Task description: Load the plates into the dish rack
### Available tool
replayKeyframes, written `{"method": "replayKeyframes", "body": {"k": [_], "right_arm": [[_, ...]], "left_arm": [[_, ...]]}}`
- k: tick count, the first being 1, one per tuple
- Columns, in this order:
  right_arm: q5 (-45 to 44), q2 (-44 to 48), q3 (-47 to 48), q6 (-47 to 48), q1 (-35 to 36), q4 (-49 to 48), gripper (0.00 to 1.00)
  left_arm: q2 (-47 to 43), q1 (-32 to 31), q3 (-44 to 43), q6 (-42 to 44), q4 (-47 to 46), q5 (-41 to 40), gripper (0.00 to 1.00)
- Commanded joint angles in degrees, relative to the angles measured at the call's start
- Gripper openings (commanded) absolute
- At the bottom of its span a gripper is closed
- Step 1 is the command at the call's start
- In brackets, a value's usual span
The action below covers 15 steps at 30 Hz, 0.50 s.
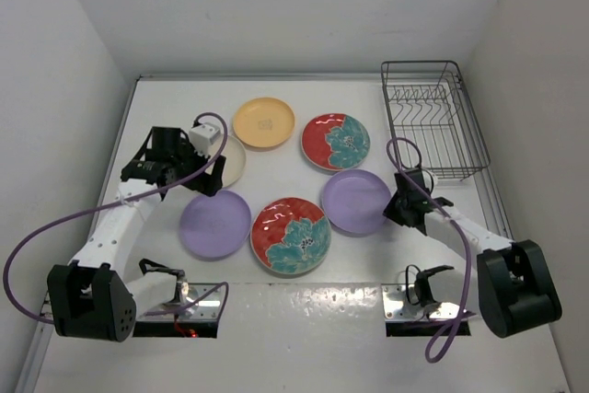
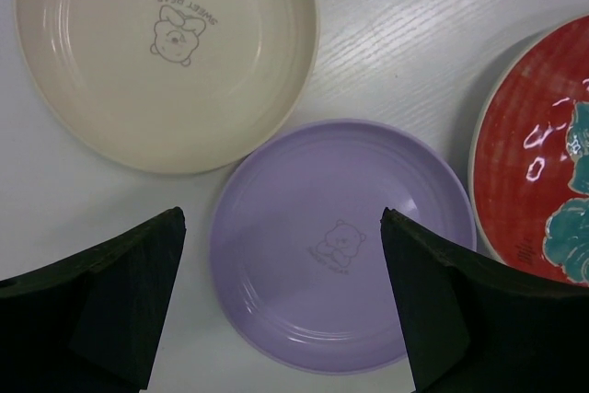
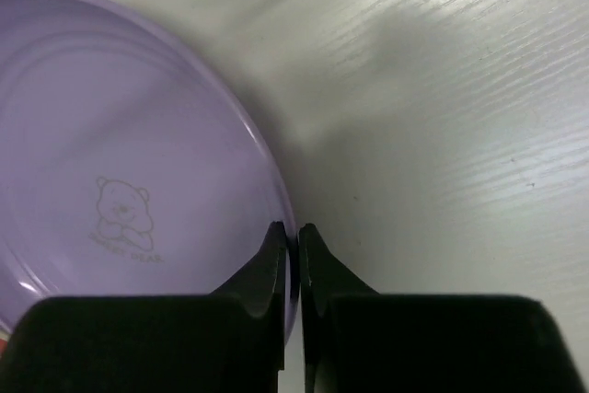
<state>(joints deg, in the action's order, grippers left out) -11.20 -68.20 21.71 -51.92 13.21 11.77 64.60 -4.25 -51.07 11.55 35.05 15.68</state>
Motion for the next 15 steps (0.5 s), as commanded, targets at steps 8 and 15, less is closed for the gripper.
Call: {"method": "replayKeyframes", "body": {"k": [8,15], "right_arm": [[-3.31,15.37,5.25,15.78,9.09,9.22,0.0],[-11.11,15.66,31.52,41.24,13.07,10.13,0.0]], "left_arm": [[-3.07,0.12,0.89,-1.0,-3.75,-2.15,0.93],[-0.18,0.12,-1.66,-0.39,-5.52,-1.62,0.93]]}}
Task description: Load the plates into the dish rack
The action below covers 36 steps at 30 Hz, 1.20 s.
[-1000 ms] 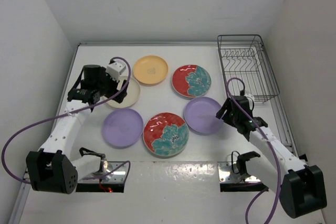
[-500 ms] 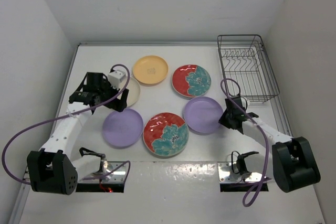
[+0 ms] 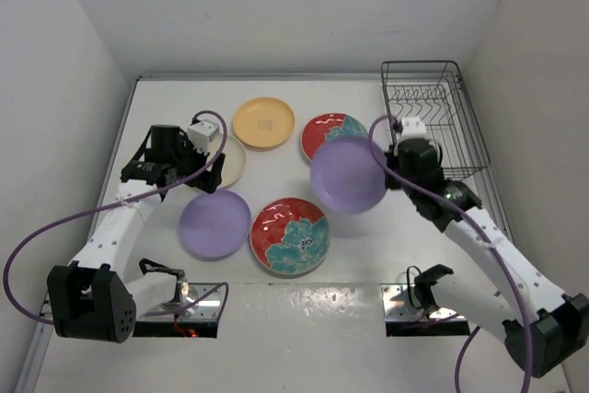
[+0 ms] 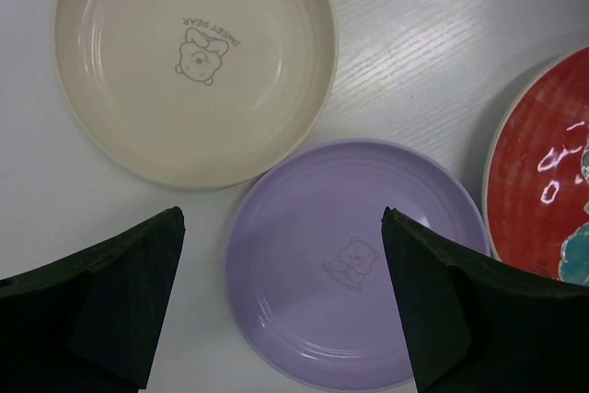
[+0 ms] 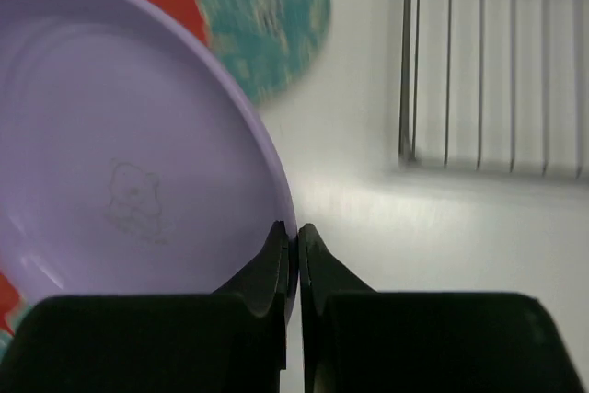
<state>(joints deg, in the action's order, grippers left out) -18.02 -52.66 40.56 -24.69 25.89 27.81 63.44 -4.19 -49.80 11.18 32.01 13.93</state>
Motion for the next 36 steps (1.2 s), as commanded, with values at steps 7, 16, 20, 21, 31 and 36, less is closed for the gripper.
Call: {"method": "replayKeyframes", "body": {"k": [7,16,20,21,31,36], "right_arm": [[-16.67,-19.92,41.05,39.35,-6.81,-17.87,0.0],[-32.34,-47.07,54.37,77.66,-19.72,-55.76,0.0],[-32.25,-50.51,50.77,85.32,-23.95,-64.81,0.0],[-32.43,-51.48,50.41,85.42,-25.61,-64.64,0.0],[-30.58,-53.33,42.24,84.36,-30.72,-69.2,0.0],[-32.34,-53.68,37.58,85.25,-30.02,-76.69,0.0]], "left_arm": [[2.65,0.05,-4.69,0.6,-3.53,0.13,0.93],[6.6,1.11,-5.22,1.73,-3.53,-0.4,0.93],[10.91,1.11,-8.2,1.74,-4.06,-0.93,0.93],[11.96,1.11,-8.82,1.74,-4.06,-0.93,0.93],[23.13,1.11,-15.58,1.21,-3.53,0.21,0.93],[25.76,1.11,-17.35,1.21,-3.53,0.22,0.93]]}}
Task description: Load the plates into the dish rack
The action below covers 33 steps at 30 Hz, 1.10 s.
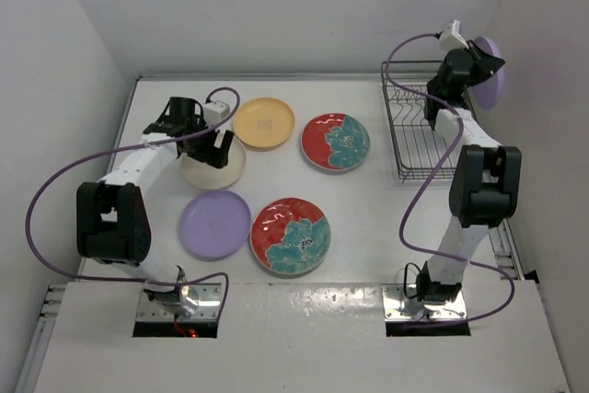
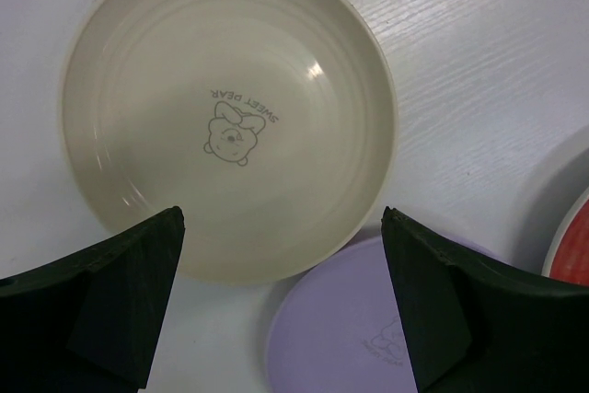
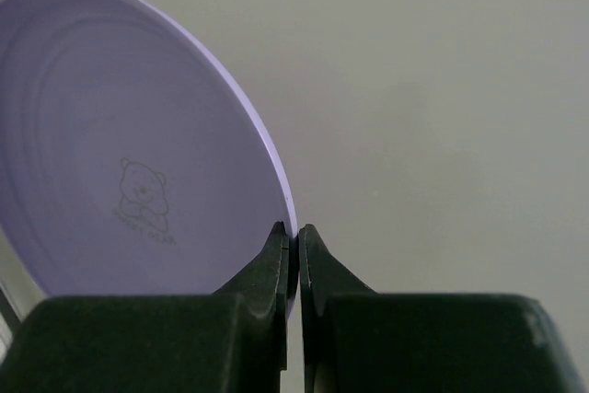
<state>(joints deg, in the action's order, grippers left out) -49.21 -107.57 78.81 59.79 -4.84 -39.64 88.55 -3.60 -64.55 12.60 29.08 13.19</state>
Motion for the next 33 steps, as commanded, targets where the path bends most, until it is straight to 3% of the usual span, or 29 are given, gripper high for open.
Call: {"method": "replayKeyframes", "body": {"k": [1,6,10,12,22,33], "right_arm": [[-1.15,1.31,-0.41,0.42,1.06,-7.84,0.0],[-1.5,4.82,0.65,-3.53,4.4,1.38,0.0],[-0.46,6.76,1.53,-12.92,6.16,11.39,0.0],[-0.8,5.27,0.65,-12.77,6.16,11.43,0.0],[-9.93,-2.38,-2.78,8.5,6.33,-22.3,0.0],[-9.67,-2.91,-6.29,-0.99,6.34,-17.58,0.0]], "left_arm": [[0.66,0.52,-3.12,-0.21,-0.6,0.96,0.93],[1.71,0.52,-4.17,-0.21,-0.6,0.96,0.93],[2.24,0.52,-4.18,-0.21,-0.6,0.96,0.93],[2.24,0.52,-4.18,-0.21,-0.6,0.96,0.93],[1.71,0.52,-3.04,-0.21,-0.6,2.1,0.93],[1.71,0.52,-3.03,-0.21,-0.6,2.1,0.93]]}}
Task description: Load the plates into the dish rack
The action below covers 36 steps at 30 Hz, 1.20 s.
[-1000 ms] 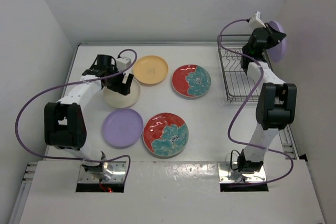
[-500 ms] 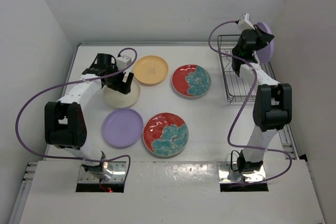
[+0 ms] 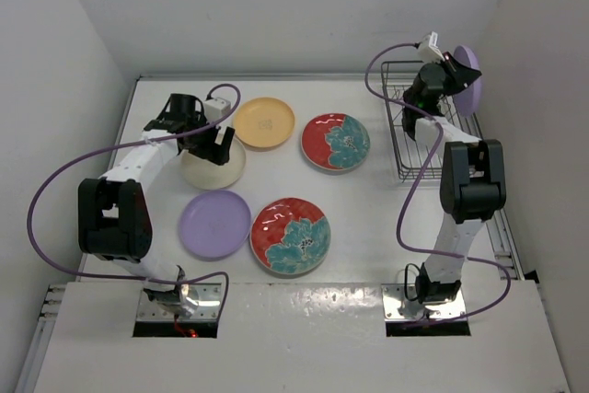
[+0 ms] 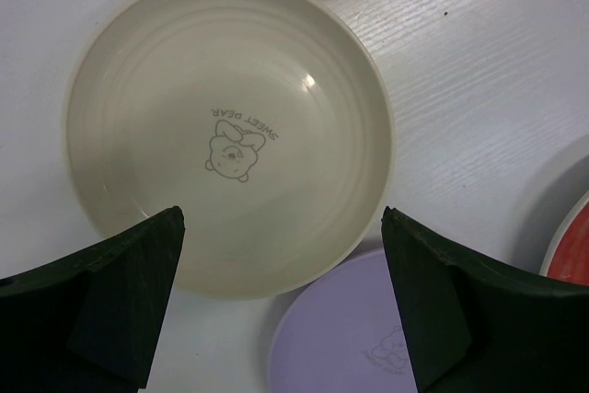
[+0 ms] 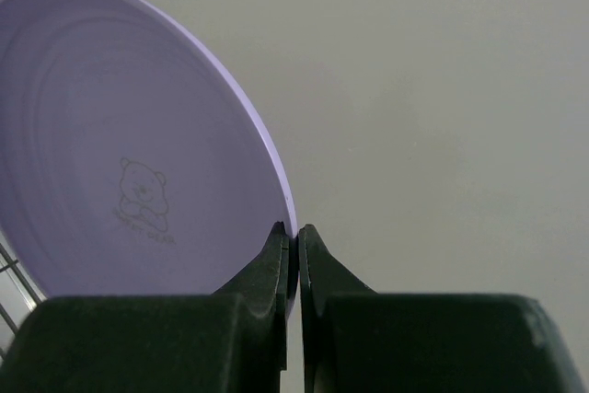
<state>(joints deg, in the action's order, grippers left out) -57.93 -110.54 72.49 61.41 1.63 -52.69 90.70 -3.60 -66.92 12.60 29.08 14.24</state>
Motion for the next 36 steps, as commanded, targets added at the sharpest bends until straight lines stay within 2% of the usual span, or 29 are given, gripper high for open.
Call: {"method": "replayKeyframes", "body": {"k": [1,14,16,19,20,21,22,31,32,33,34,35,36], "right_arm": [[-0.95,-0.81,-0.24,-2.61,-0.31,-4.88,0.0],[-1.31,-5.29,-1.91,-3.49,-1.19,-7.34,0.0],[-1.92,-5.74,-1.48,-3.05,-1.19,-7.17,0.06],[-1.92,-5.21,-1.91,-3.4,-0.75,-5.86,0.2],[-1.57,-5.04,-2.17,-3.57,-0.58,-5.59,0.28],[-1.57,-4.77,-2.61,-4.27,-0.49,-5.06,0.45],[-1.05,-3.64,-2.79,-5.15,-0.22,-4.27,0.49],[3.86,5.23,-4.11,-14.9,1.79,9.52,0.63],[5.45,5.68,-3.85,-16.04,1.8,16.58,0.63],[6.59,6.38,-3.32,-21.19,1.8,18.74,0.63],[7.56,8.31,-2.97,-23.24,1.02,25.11,0.63],[8.7,8.93,-2.88,-25.18,0.66,27.44,0.63],[9.32,9.64,-2.71,-31.72,0.4,32.42,0.63]], "left_arm": [[-0.43,0.52,-0.67,-0.21,-0.6,1.05,0.93],[-0.43,1.05,-0.67,-0.21,-0.6,1.05,0.94],[-0.43,1.05,-0.67,-0.21,-0.08,1.05,0.96],[-0.43,1.05,-0.67,-0.21,-0.08,1.05,0.98],[-0.43,1.05,-0.67,-0.21,-0.08,1.05,0.98],[-0.43,1.05,-1.28,-0.21,0.45,1.05,0.98],[-0.43,1.05,-1.29,-0.21,0.45,1.05,0.98],[-1.05,1.05,-2.96,-0.82,3.79,-0.61,1.0],[-1.57,1.05,-2.96,-0.82,4.4,-0.62,1.0],[-1.57,1.05,-2.96,-0.82,4.41,-0.62,1.0],[-2.18,1.05,-3.57,-1.43,4.93,-0.62,1.0],[-2.19,1.05,-3.57,-1.44,4.93,-0.62,1.0],[-2.19,1.05,-3.57,-1.44,4.93,-0.62,1.0]]}}
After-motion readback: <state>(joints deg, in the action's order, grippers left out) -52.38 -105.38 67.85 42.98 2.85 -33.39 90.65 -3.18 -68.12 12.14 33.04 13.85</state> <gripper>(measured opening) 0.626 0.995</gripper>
